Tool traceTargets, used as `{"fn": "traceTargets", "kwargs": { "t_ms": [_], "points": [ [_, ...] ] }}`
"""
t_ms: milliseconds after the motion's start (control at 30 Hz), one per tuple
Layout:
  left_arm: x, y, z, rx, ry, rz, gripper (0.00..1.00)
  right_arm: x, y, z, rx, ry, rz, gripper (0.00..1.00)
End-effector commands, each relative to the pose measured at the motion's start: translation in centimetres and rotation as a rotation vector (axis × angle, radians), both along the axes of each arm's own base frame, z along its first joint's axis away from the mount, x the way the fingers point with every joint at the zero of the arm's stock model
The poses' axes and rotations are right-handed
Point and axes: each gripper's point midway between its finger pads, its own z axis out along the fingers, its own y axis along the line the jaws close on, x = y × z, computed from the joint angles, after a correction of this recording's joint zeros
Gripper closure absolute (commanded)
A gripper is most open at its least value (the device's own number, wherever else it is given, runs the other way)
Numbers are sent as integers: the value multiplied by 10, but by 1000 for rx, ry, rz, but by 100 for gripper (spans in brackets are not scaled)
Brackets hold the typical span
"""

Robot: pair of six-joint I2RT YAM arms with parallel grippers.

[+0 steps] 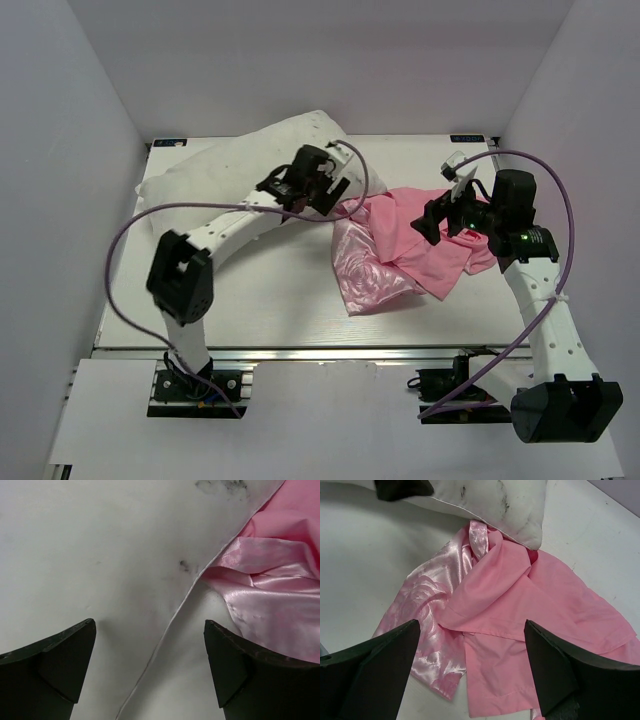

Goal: Put the pillow into the pillowcase

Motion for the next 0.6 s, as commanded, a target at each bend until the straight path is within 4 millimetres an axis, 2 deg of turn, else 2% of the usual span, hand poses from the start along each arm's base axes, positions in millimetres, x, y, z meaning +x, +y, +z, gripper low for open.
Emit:
{"fn": "traceTargets", "kwargs": {
  "t_ms": [0,33,67,100,133,167,200,233,267,300,333,400,467,500,533,567],
  "points": [
    [32,-1,7,162,-127,20,2,6,1,15,-11,-72,17,11],
    [39,2,1,192,-134,45,2,5,3,13,-11,-68,26,11],
    [45,1,-19,235,-116,46,2,5,2,11,-19,-71,34,11],
    [48,2,-27,262,-112,54,3,5,2,10,-24,-73,38,11],
    [51,9,-34,292,-116,90,6,4,2,7,-27,-71,42,11],
    [54,14,-50,331,-103,111,10,6,2,6,-37,-83,46,11],
    [56,21,-55,352,-103,140,18,7,2,5,-40,-86,46,11],
    [62,35,-52,371,-131,216,32,9,1,4,-45,-87,41,11],
    [64,42,-52,371,-138,250,62,10,1,2,-46,-85,41,11],
    [63,50,-56,379,-133,268,85,13,0,-1,-50,-87,39,11],
    [64,59,-54,380,-136,296,100,15,-1,-2,-52,-88,31,11],
    [57,71,-53,398,-120,321,100,19,-2,-9,-50,-76,20,11],
    [42,76,-35,349,-113,321,100,24,-2,-11,-42,-75,10,11],
    [28,83,-42,348,-86,315,100,26,-1,-17,-37,-55,12,11],
    [17,89,-10,285,-132,330,100,23,3,-23,-25,-24,36,11],
    [8,94,-3,242,-138,349,100,24,9,-31,-19,16,73,11]
  ]
}}
